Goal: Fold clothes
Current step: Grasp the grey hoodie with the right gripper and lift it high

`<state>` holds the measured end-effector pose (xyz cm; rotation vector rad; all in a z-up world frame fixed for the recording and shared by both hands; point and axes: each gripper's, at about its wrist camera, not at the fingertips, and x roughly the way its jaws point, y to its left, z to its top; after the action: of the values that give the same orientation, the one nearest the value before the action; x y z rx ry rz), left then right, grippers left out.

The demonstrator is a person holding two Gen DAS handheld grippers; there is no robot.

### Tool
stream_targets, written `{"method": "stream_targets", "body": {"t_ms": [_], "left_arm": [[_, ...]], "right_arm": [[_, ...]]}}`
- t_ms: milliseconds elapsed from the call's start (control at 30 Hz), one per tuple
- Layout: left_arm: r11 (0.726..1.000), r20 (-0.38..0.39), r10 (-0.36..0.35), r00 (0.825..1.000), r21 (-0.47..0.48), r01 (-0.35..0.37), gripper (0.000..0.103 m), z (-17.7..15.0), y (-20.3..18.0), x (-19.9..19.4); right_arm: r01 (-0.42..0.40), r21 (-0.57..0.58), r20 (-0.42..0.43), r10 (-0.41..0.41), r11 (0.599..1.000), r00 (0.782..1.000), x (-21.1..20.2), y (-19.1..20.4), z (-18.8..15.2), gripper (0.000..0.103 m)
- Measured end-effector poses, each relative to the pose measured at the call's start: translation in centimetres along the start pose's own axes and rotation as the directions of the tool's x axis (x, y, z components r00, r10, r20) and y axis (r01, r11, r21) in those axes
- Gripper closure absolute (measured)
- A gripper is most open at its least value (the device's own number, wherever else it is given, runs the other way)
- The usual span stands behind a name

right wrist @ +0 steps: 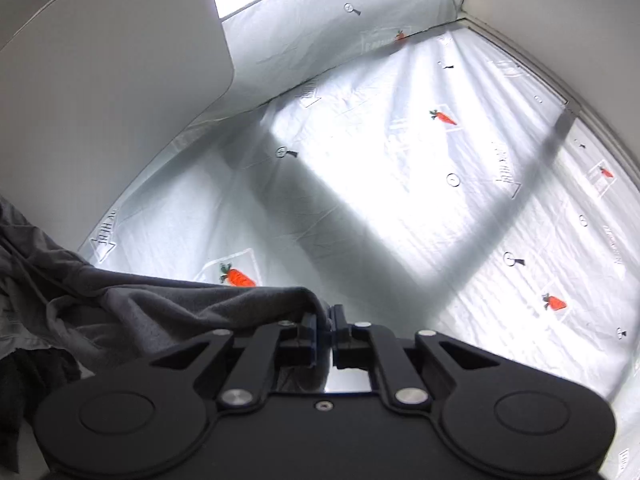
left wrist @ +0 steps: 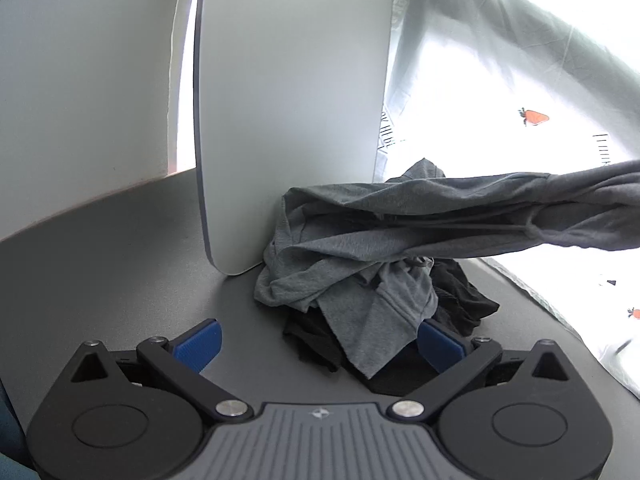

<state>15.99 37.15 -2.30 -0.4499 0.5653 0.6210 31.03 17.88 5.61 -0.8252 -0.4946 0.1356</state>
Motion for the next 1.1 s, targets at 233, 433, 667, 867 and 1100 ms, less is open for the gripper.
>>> {"method": "stream_targets", "body": {"t_ms": [233,433,667,867,1100], "left_arm": [[0.986,0.125,-0.121,0.985,0.133,0.104,0.0,-4.1,-10.3,-8.9],[0.929,0.209,-0.297,0.932,0.29,0.231,0.0,-8.6,-20.2,-16.9],[0.684,0.104,-0.688,0.718,0.423,0.594,0.0,-13.3,-30.2,-23.1],[0.479,-0.035,-0.809,0.586,0.539,0.693,0.008,-17.9,-38.1,-25.4],[0.38,-0.217,-0.818,0.533,0.491,0.784,0.008,-21.8,-42.8,-24.1]], "right_arm": [[0.394,0.173,0.147,-0.42,0.903,0.896,-2.4,-21.1,1.6,0.096],[0.558,0.326,0.217,-0.635,0.763,0.742,-8.4,-35.5,2.1,0.096],[0.404,0.52,0.13,-0.537,0.752,0.833,-13.6,-47.0,-2.5,0.095],[0.372,0.518,-0.006,-0.432,0.771,0.902,-17.0,-49.2,-9.9,0.095],[0.34,0.608,-0.105,-0.352,0.717,0.93,-19.8,-53.6,-14.6,0.095]]}}
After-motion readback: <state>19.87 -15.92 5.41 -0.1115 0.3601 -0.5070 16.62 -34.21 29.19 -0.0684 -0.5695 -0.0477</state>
